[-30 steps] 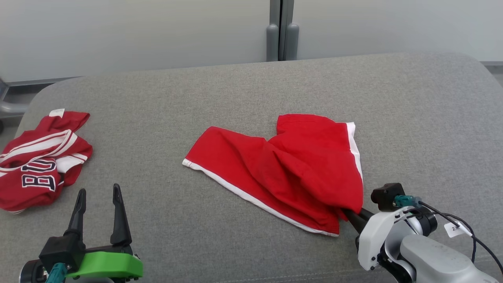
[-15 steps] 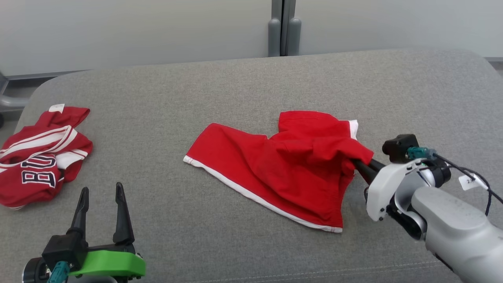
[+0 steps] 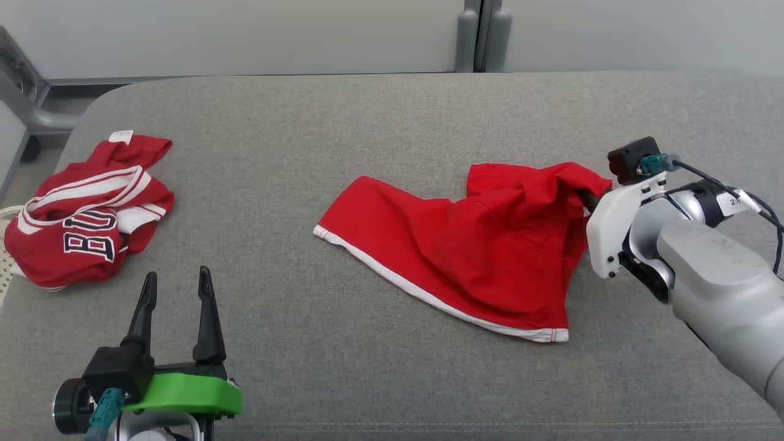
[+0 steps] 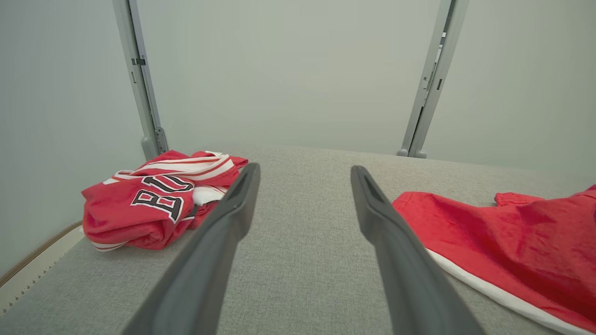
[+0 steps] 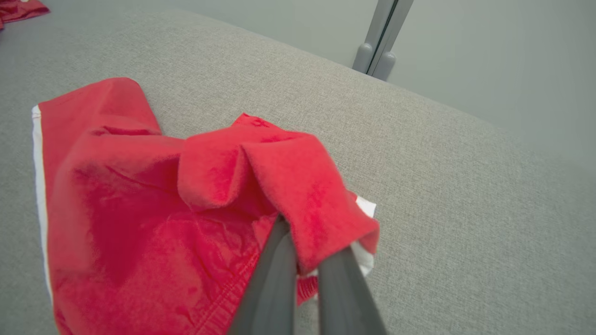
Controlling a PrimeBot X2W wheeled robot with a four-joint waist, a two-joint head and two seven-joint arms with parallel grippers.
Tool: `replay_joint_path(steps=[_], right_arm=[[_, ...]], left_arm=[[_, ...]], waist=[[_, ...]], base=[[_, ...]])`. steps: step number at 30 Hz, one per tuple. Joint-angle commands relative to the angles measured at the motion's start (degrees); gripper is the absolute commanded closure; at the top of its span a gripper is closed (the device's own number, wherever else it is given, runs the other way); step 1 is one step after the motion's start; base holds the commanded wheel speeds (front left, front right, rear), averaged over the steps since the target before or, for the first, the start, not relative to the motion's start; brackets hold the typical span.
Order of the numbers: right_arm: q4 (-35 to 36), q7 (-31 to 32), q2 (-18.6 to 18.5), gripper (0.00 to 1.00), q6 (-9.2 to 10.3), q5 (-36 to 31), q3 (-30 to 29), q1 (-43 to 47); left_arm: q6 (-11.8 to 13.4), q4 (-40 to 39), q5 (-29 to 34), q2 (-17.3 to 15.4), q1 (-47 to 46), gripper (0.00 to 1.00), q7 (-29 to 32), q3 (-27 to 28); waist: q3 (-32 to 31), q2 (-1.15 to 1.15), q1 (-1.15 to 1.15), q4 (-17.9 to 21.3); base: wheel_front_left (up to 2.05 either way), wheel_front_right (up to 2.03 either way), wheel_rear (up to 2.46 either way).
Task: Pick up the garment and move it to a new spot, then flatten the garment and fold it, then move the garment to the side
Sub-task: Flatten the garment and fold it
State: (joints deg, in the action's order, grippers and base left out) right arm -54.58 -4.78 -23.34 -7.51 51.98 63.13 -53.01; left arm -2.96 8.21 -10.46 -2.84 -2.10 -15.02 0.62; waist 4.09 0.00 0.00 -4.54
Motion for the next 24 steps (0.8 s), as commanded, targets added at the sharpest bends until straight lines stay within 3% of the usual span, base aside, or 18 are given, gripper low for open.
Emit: replay_joint_path(steps=[1,6,14,16,17,24], right_arm=[[-1.4,0.1,0.2,1.00,0.04,-0.1,0.4,-1.0],[-7.6,0.7,2.6,1.00,0.04,0.9,1.5,-2.6],[-17.1,-3.2,5.3,1.00,0.05,-0.8,1.8,-4.0],[-18.0,-4.0,5.5,0.12,0.05,-1.2,1.8,-3.9],[-18.3,-4.1,5.8,0.00,0.05,-1.2,1.8,-3.5],[-18.6,-6.8,5.7,0.00,0.05,-0.4,1.3,-2.2]], left_arm=[[0.1,0.3,-0.2,-0.1,-1.1,0.00,-0.1,-0.2],[0.0,0.7,-0.6,-0.1,-1.9,0.00,-0.1,-1.5],[0.5,0.9,-0.9,-0.1,-2.9,0.00,-0.1,-3.6],[0.6,0.9,-1.1,-0.1,-2.8,0.00,-0.1,-3.7],[0.8,1.0,-1.2,-0.1,-2.7,0.00,-0.1,-3.8],[0.7,1.3,-1.1,-0.1,-2.0,0.00,-0.1,-3.3]], waist=[[0.9,0.00,0.00,-0.9],[1.6,0.00,0.00,-2.0],[2.5,0.00,0.00,-3.2],[2.5,0.00,0.00,-3.0],[2.4,0.00,0.00,-2.9],[1.2,0.00,0.00,-1.4]], base=[[0.00,0.00,0.00],[0.00,0.00,0.00],[0.00,0.00,0.00],[0.00,0.00,0.00],[0.00,0.00,0.00],[0.00,0.00,0.00]])
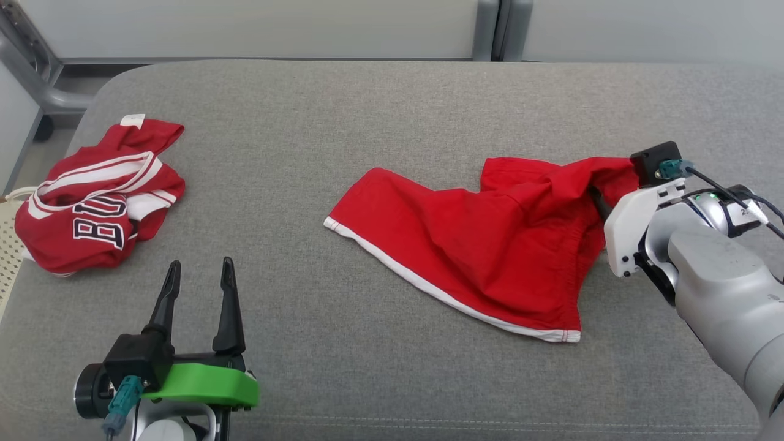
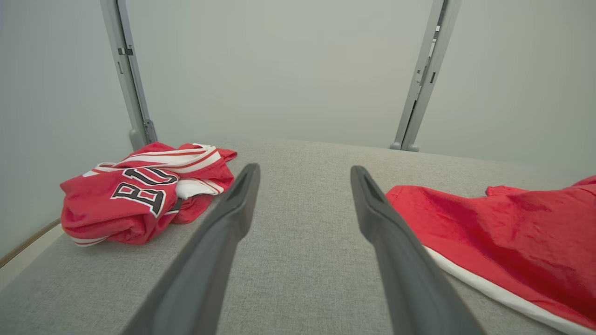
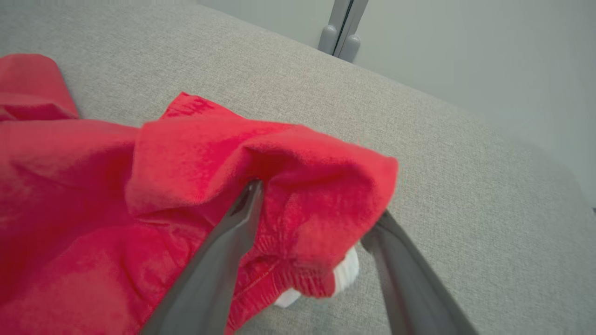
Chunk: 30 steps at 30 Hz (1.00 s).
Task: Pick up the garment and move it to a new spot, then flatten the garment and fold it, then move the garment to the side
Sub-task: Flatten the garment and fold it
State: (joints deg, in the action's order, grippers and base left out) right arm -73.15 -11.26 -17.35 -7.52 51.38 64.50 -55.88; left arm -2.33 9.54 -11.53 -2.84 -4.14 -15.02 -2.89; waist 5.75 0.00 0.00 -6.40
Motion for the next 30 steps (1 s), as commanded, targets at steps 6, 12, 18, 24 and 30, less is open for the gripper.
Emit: replay_joint_path(steps=[6,12,18,24,30], right_arm=[[1.4,-2.9,-1.6,0.00,0.06,0.8,-0.7,1.2],[6.3,-4.0,-3.4,0.00,0.06,-0.1,-3.5,1.3],[17.9,-4.0,-6.7,0.00,0.06,-6.1,-15.1,6.6],[29.6,-4.0,-6.7,0.00,0.06,-15.1,-30.8,17.7],[36.5,-4.0,-3.2,0.00,0.06,-22.7,-42.2,27.5]], left_arm=[[-0.1,-0.2,0.6,-0.1,1.2,0.00,-0.1,0.8],[-0.2,-0.7,1.1,-0.1,2.2,0.00,-0.1,1.9],[-0.4,-1.1,1.2,-0.1,2.6,0.00,-0.1,2.2],[-0.7,-1.3,1.7,-0.1,3.0,0.00,-0.1,2.5],[-0.8,-1.3,2.5,-0.1,3.5,0.00,-0.1,3.7]], waist=[[-1.8,0.00,0.00,2.1],[-3.0,0.00,0.00,3.8],[-3.5,0.00,0.00,4.5],[-3.8,0.00,0.00,4.5],[-4.3,0.00,0.00,4.3]], base=[[0.00,0.00,0.00],[0.00,0.00,0.00],[0.00,0.00,0.00],[0.00,0.00,0.00],[0.00,0.00,0.00]])
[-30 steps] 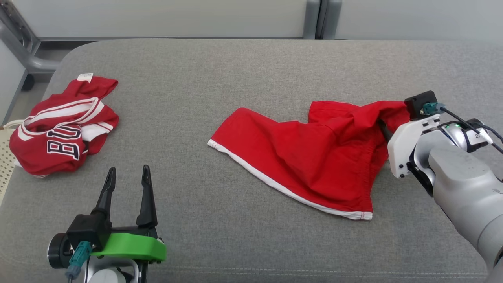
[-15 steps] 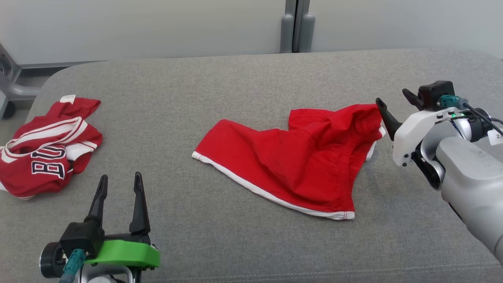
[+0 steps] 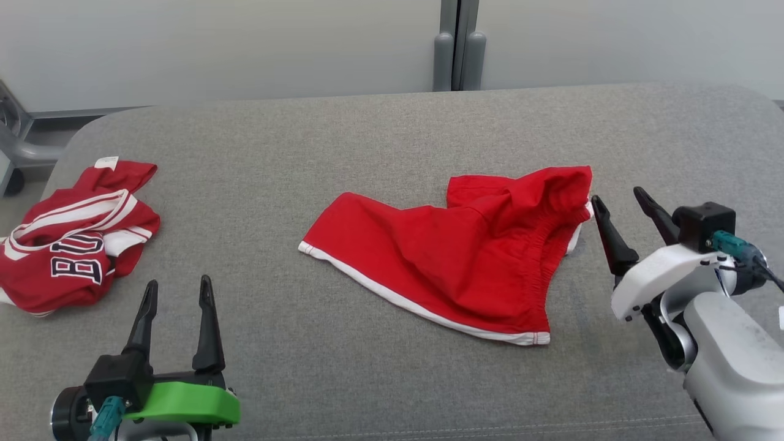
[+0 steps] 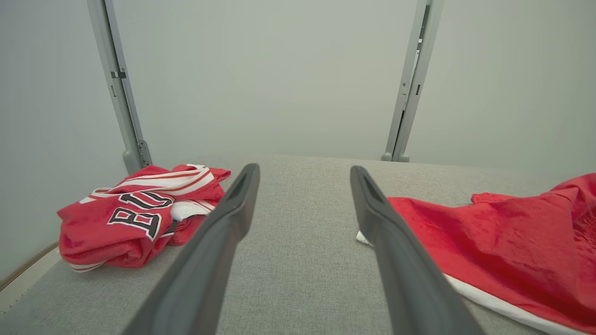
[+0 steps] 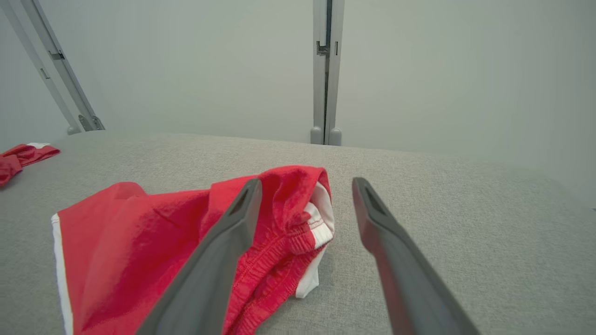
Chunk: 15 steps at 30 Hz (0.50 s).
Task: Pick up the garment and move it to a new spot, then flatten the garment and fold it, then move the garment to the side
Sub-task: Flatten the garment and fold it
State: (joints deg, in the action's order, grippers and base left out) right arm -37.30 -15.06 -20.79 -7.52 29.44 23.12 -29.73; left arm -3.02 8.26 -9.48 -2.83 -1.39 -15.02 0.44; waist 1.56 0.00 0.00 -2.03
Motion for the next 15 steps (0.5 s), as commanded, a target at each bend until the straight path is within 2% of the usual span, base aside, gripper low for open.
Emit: replay_joint_path(steps=[1,8,15], right_arm=[[1.7,-0.2,0.8,0.00,0.06,-1.8,-2.3,2.7],[7.1,-0.3,5.1,0.00,0.06,-7.0,-10.6,11.0],[9.5,-0.3,8.3,0.00,0.06,-10.3,-14.0,16.9]], left_arm=[[-0.1,-0.1,0.6,-0.1,0.8,0.00,-0.1,0.7],[0.6,-1.0,2.2,-0.5,2.6,0.00,-0.1,3.4],[1.7,-1.4,4.7,-1.7,4.5,0.00,-0.1,5.1]], waist=[[-0.2,0.00,0.00,0.0],[-1.5,0.00,0.00,0.3],[-2.3,0.00,0.00,1.0]], base=[[0.00,0.00,0.00],[0.00,0.00,0.00],[0.00,0.00,0.00]])
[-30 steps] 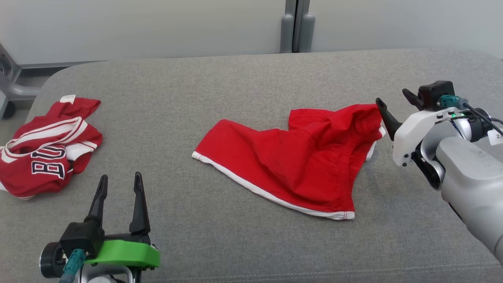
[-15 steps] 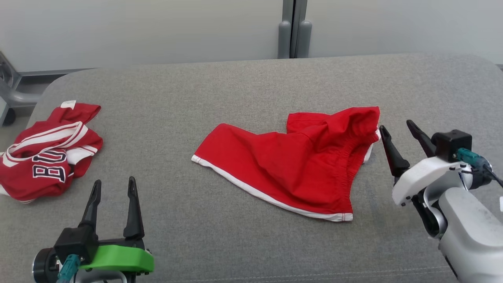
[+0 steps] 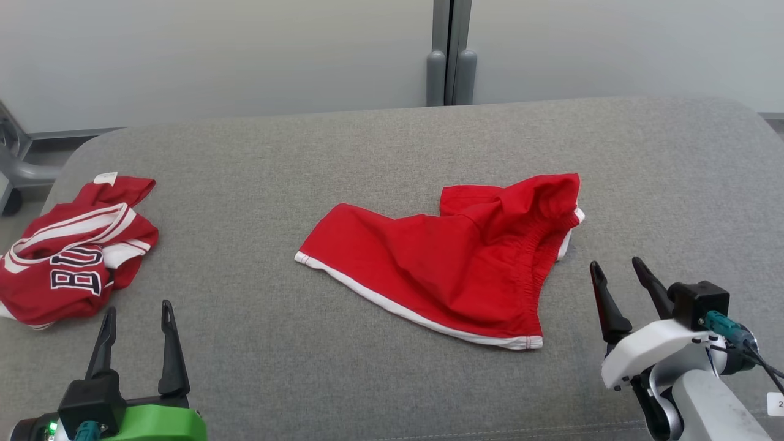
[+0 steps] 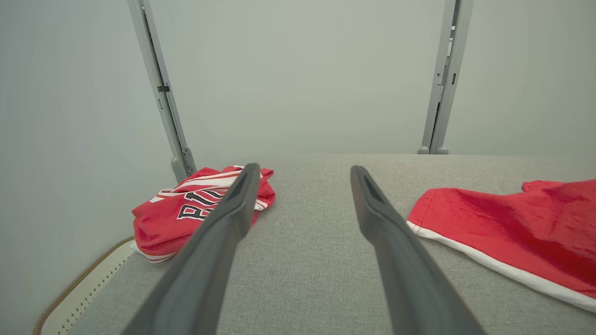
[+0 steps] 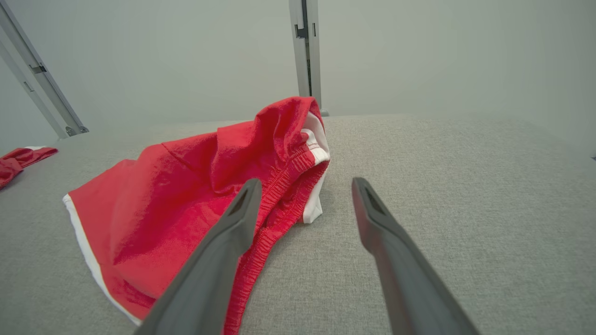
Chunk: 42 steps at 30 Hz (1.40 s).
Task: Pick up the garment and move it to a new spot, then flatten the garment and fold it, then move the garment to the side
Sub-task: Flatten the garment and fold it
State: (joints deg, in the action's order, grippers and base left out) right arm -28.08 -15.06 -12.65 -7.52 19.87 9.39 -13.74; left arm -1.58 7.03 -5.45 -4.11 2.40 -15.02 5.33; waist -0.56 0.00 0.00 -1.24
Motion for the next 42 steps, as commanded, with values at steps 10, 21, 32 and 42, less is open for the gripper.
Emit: replay_joint_path(steps=[10,21,32,42], right_arm=[[0.9,0.3,2.1,0.00,0.06,-0.7,-0.3,5.0],[4.1,1.2,2.4,0.00,0.06,-0.3,-0.8,7.2],[5.8,0.8,4.9,0.00,0.05,-1.6,-2.8,8.9],[6.2,0.9,4.5,0.00,0.05,-3.0,-2.5,8.9]], left_arm=[[0.1,0.2,1.9,-2.6,2.3,0.00,-0.1,0.5],[1.0,-0.9,1.4,-3.0,3.0,0.00,-0.1,1.3],[-0.2,-1.2,0.3,-2.7,3.4,0.00,-0.1,1.0],[-1.6,-0.5,0.3,-3.4,3.7,0.00,-0.1,0.1]], waist=[[-1.0,0.00,0.00,1.0],[-0.8,0.00,0.00,1.5],[-0.9,0.00,0.00,2.3],[-1.2,0.00,0.00,2.7]], base=[[0.00,0.00,0.00],[0.00,0.00,0.00],[0.00,0.00,0.00],[0.00,0.00,0.00]])
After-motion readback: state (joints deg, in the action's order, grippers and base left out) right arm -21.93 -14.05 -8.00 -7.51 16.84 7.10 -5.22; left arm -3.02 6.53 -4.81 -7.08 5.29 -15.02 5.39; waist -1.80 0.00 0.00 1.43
